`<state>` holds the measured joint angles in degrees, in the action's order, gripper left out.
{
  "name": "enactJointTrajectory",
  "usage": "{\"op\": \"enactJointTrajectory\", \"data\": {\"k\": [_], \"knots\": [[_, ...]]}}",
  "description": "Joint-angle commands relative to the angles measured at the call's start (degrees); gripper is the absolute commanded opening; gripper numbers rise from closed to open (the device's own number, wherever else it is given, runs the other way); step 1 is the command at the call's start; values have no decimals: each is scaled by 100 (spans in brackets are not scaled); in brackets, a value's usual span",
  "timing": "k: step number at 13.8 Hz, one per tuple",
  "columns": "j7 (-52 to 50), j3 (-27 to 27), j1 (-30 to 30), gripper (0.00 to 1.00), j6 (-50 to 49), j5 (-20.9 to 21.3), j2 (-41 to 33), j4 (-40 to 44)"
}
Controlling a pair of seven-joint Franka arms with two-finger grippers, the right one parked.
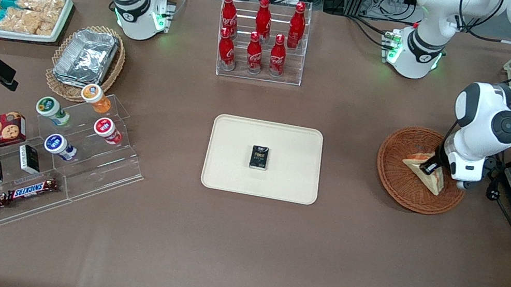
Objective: Place sandwich from basket to tray
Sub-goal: 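Lift the sandwich up out of the basket with the left gripper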
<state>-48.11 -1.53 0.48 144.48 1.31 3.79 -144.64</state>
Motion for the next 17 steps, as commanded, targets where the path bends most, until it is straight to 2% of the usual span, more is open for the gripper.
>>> {"op": "enactJointTrajectory", "data": {"k": [1,3,7,11,14,17], "knots": [[-76,90,31,0,-243,149,-352,-21],[-76,109,22,0,-682,465,-580,102],[467,100,5,0,-2052,581,-810,1005],[1188,74,-22,0,-3529,466,-704,2482],[1724,82,-22,0,-4146,125,-695,3159],[2217,292,31,0,-4813,44,-695,3801]]}}
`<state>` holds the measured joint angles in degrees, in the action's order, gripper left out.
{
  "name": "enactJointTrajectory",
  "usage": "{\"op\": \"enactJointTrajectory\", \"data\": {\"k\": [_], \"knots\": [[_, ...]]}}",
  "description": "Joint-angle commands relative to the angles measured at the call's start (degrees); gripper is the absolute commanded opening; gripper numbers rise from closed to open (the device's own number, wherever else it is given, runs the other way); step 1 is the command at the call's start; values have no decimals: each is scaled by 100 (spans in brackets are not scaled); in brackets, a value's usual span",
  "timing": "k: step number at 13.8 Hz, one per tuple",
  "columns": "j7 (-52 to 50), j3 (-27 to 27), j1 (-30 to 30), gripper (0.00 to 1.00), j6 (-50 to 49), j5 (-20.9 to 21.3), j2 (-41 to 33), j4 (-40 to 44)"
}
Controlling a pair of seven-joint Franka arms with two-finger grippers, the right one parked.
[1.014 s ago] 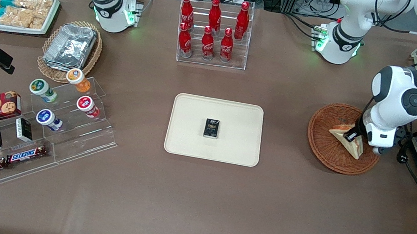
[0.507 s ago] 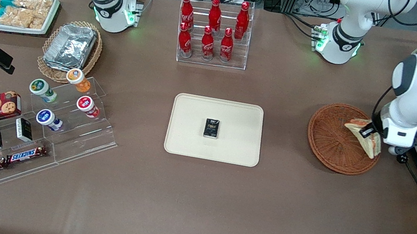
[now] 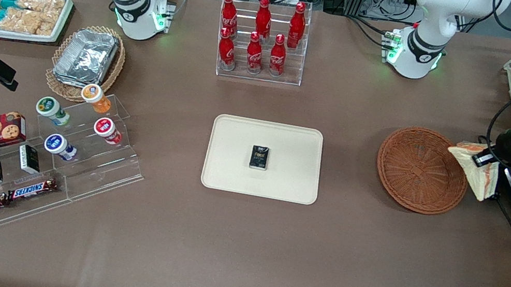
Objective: Place sandwich from basket to tray
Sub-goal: 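Lift the sandwich up out of the basket with the left gripper, then carry the sandwich over the white tray beside the dark packet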
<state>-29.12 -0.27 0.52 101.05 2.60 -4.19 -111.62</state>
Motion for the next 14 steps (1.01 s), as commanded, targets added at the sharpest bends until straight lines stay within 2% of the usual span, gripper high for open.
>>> {"op": "enactJointTrajectory", "data": {"k": [1,4,9,11,13,14], "knots": [[415,307,27,0,-750,-85,103,718],[460,895,44,0,-1253,-224,164,1343],[-250,1966,53,0,-1080,-734,383,1441],[-733,2424,62,0,-615,-647,629,1301],[-753,2759,70,0,-140,-551,849,951],[-761,2856,149,0,228,-342,946,679]]}}
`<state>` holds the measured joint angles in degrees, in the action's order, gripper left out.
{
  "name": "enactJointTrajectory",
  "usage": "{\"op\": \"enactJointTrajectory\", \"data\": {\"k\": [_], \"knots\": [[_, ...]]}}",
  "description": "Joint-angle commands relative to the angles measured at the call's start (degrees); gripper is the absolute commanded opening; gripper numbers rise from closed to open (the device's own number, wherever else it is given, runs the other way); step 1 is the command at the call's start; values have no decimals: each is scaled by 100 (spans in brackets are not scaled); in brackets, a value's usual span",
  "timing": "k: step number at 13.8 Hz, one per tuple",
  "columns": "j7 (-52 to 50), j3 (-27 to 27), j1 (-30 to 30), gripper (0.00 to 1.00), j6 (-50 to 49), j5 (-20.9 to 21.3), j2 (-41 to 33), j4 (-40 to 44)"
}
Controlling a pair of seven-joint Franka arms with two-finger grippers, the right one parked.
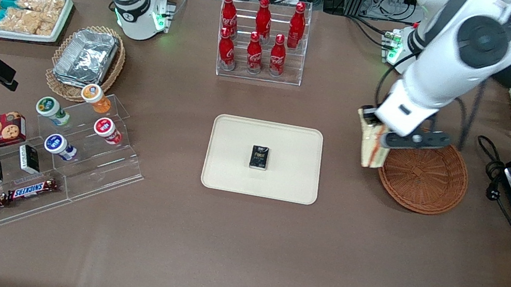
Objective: Place sandwich from basket to tray
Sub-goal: 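Carry the sandwich over the white tray beside the dark packet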
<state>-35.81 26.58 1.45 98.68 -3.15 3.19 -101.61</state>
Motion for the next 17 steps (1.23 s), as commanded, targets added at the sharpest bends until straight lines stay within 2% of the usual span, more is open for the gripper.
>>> {"op": "enactJointTrajectory", "data": {"k": [1,3,4,6,11,14,17], "knots": [[-92,189,214,0,824,341,365,-559],[-84,189,391,0,1493,412,681,-903],[-84,189,487,0,1687,429,909,-913],[-110,189,584,0,1969,727,1305,-904],[-188,189,619,0,2751,930,2096,-817],[-723,172,908,0,2972,1482,2510,-703],[-875,163,971,0,3025,1634,2792,-526]]}}
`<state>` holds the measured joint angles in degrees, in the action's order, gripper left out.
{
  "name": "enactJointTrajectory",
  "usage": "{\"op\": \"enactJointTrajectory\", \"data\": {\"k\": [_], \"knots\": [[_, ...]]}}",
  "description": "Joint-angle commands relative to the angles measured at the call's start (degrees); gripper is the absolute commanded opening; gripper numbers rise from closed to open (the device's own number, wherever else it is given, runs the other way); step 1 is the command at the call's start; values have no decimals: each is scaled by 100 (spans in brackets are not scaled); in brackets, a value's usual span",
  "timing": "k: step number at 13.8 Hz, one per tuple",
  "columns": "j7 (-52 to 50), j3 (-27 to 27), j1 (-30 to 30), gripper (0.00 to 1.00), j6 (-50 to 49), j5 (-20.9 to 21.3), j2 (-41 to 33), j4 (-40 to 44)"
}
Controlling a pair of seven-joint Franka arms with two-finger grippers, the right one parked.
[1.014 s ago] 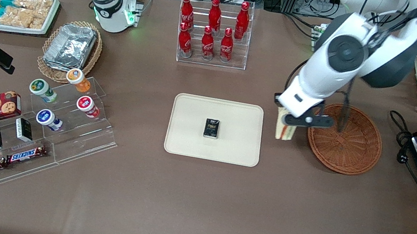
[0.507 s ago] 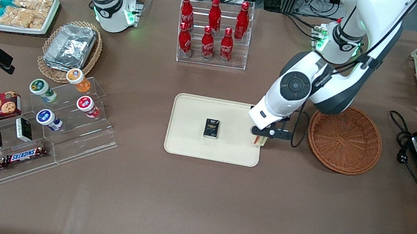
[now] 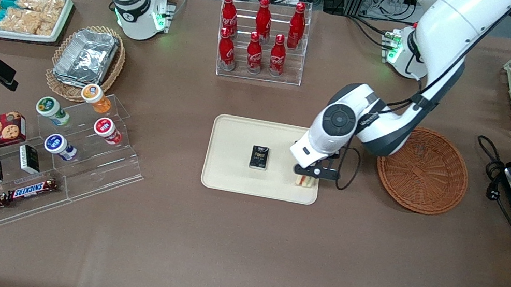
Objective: Place sandwich from basket to tray
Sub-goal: 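Carry the sandwich over the white tray beside the dark packet, then lower the sandwich onto the tray and open the left gripper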
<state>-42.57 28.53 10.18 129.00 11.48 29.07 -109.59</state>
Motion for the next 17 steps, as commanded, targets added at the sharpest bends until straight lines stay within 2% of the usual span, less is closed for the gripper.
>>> {"op": "enactJointTrajectory", "data": {"k": [1,2,3,4,5,11,14,17], "knots": [[-199,-32,107,0,-6,170,221,271],[-199,-32,107,0,-6,196,239,271],[-199,-32,107,19,-6,284,257,271],[-199,-32,107,50,-6,319,326,271],[-199,-32,107,99,3,389,344,271],[-436,-32,98,100,-15,452,310,280],[-462,-32,46,100,-85,364,65,324],[-436,-14,-103,100,-681,285,-297,542]]}}
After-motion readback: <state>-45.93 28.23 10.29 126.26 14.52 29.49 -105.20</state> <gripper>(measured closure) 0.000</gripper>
